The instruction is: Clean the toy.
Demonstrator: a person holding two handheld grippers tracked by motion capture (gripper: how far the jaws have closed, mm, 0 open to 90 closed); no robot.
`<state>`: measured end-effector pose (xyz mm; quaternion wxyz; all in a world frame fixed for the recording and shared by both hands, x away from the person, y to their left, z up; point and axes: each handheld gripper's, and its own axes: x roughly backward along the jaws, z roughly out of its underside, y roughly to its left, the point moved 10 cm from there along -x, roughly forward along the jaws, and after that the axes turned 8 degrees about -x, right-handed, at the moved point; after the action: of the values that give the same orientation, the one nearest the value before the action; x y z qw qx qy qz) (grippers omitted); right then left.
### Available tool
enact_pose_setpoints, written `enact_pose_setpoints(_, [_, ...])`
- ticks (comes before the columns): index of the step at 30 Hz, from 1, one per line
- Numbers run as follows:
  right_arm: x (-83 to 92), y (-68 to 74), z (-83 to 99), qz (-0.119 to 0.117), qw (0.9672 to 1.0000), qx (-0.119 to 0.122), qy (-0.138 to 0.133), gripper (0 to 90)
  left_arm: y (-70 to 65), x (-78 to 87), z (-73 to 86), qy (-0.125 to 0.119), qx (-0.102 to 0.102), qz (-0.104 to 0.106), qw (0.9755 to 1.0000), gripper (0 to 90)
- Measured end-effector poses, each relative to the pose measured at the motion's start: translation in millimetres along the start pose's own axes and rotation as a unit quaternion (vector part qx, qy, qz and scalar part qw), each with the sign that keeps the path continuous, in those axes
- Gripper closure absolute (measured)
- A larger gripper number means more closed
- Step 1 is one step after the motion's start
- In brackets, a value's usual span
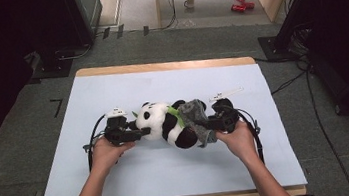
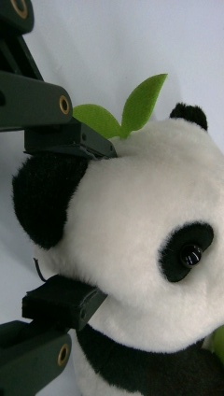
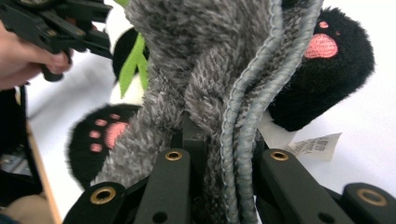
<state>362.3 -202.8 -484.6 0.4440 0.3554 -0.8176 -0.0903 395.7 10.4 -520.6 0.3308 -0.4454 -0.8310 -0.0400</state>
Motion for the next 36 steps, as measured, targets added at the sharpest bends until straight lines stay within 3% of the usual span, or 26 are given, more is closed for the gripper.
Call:
enact_pose_setpoints(2, [-1.1,-6.5,0.7,0.007,1.0000,-0.001,-0.002,79.8,0.4,0.1,-1.5,-0.003,0.004,0.003,1.0000,40.0])
enact_pose_setpoints(4, [-1.1,-18.2,3.5,0.029,0.9996,-0.003,0.001,79.8,0.8,-0.1,-3.3,-0.007,0.007,0.004,0.9999,40.2])
enact_pose_setpoints(8, [-1.2,-29.0,8.7,0.033,0.9993,-0.017,0.004,79.8,1.4,-0.7,-5.8,-0.008,0.009,0.007,0.9999,40.4])
enact_pose_setpoints(10, [-1.9,-32.9,9.7,0.030,0.9995,-0.004,0.002,79.7,1.3,-0.4,-6.7,-0.007,0.011,0.008,0.9999,40.6])
enact_pose_setpoints(12, [-3.0,-42.5,13.2,0.045,0.9989,-0.003,0.013,79.8,1.1,-0.4,-8.4,-0.011,0.012,0.007,0.9998,40.8])
enact_pose_setpoints(16, [0.1,-59.8,18.5,0.073,0.9965,-0.026,0.032,79.8,2.7,-0.3,-10.9,-0.014,0.022,0.008,0.9996,41.6])
enact_pose_setpoints(19, [9.3,-62.5,15.3,0.073,0.9961,-0.045,0.020,79.8,3.3,0.1,-14.1,-0.007,0.025,-0.004,0.9996,47.9])
enact_pose_setpoints(23, [25.5,-51.7,3.5,0.058,0.9972,-0.047,-0.013,79.7,0.2,-0.2,-16.1,-0.002,0.036,-0.003,0.9994,53.6])
enact_pose_setpoints(25, [41.4,-34.1,-11.5,0.043,0.9972,-0.028,-0.054,79.7,-1.5,0.8,-16.7,0.003,0.040,-0.004,0.9992,55.3])
enact_pose_setpoints(26, [41.4,-34.1,-11.5,0.043,0.9972,-0.028,-0.054,79.7,-2.5,1.1,-17.2,0.005,0.041,-0.004,0.9992,55.3])
enact_pose_setpoints(29, [55.8,-13.4,-26.2,0.033,0.9962,-0.003,-0.081,79.8,-6.9,2.5,-17.8,0.010,0.051,-0.010,0.9986,55.3])
enact_pose_setpoints(33, [67.7,15.7,-36.9,0.027,0.9950,0.027,-0.093,79.7,-16.4,6.4,-17.0,0.020,0.064,-0.011,0.9977,55.3])
enact_pose_setpoints(36, [69.7,33.6,-36.9,0.011,0.9952,0.035,-0.091,79.7,-24.9,10.7,-15.8,0.024,0.068,-0.016,0.9972,55.2])
